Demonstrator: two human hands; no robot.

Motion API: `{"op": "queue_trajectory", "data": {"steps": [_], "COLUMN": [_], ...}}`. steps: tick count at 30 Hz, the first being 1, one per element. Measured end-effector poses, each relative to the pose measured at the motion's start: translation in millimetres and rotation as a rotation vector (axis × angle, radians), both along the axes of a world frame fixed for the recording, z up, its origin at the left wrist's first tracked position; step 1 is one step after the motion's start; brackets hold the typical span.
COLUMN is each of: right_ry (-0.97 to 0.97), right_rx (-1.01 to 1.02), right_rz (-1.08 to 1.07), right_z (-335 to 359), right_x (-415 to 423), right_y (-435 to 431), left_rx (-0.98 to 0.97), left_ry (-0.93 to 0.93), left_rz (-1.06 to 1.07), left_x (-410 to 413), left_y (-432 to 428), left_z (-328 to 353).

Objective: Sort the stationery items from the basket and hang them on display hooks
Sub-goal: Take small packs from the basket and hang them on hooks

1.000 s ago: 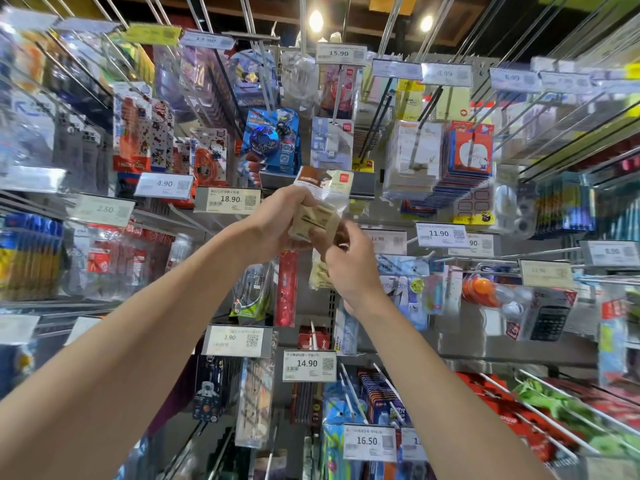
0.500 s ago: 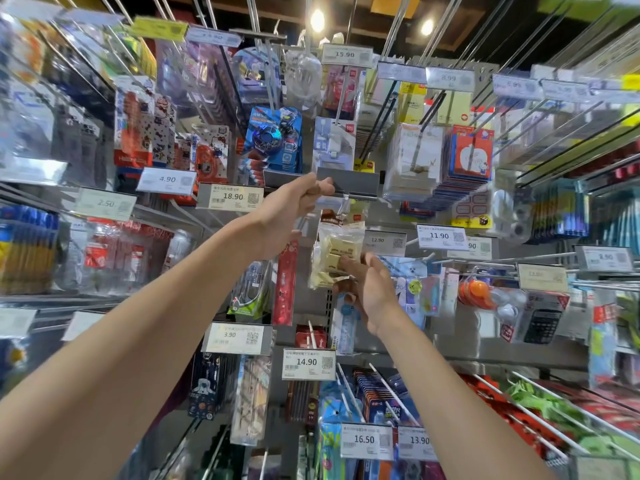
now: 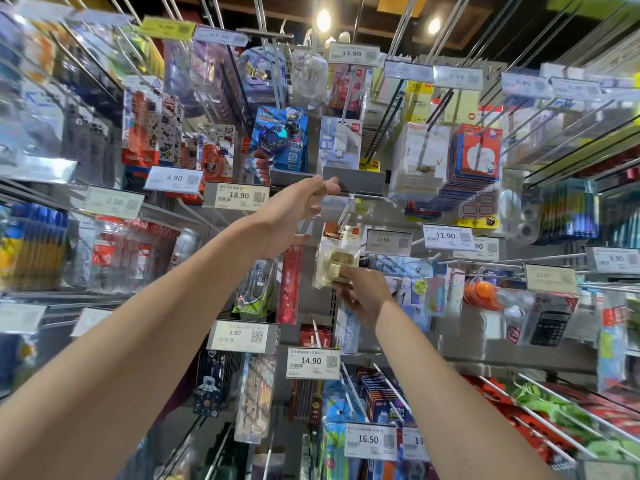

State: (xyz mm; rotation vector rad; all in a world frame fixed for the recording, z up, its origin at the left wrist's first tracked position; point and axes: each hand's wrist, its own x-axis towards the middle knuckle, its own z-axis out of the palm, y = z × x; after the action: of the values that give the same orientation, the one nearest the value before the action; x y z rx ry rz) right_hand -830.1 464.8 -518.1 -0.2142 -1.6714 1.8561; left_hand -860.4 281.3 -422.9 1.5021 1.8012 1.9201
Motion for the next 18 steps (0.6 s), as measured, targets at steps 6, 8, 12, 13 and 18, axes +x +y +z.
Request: {"op": "queue_trajectory", "data": {"steps": [6,8,12,13,18], "right_ry": [-0.033,-0.060,-0.105,-0.122,-0.181], "right_rx": [-0.144,-0.153,-0.033,0.060,0.486], "right_rz": [-0.001,-0.013,-0.070,-0.108,-0.335], "right_z": [0.4,-6.5,-29.8,-34.4,-50.6], "right_x": [-12.1,-10.1,5.4,9.0,25.0], "right_y": [6.9,9.5,16.8,17.7,19.0], "left_rx": [0.017,0.035,0.141,0.193,0.204], "left_ry": [0.021,0.048,0.206,0.219,0.228], "left_rz": [0.016,0.044,0.132,0.148,0.192], "left_x": [5.6,7.7,10.4,10.3,1.4], "left_y": [0.5,0.8,6.6,8.1,11.7], "left_z": [-2.5,-3.4,-14.9,-19.8,-59.3]}}
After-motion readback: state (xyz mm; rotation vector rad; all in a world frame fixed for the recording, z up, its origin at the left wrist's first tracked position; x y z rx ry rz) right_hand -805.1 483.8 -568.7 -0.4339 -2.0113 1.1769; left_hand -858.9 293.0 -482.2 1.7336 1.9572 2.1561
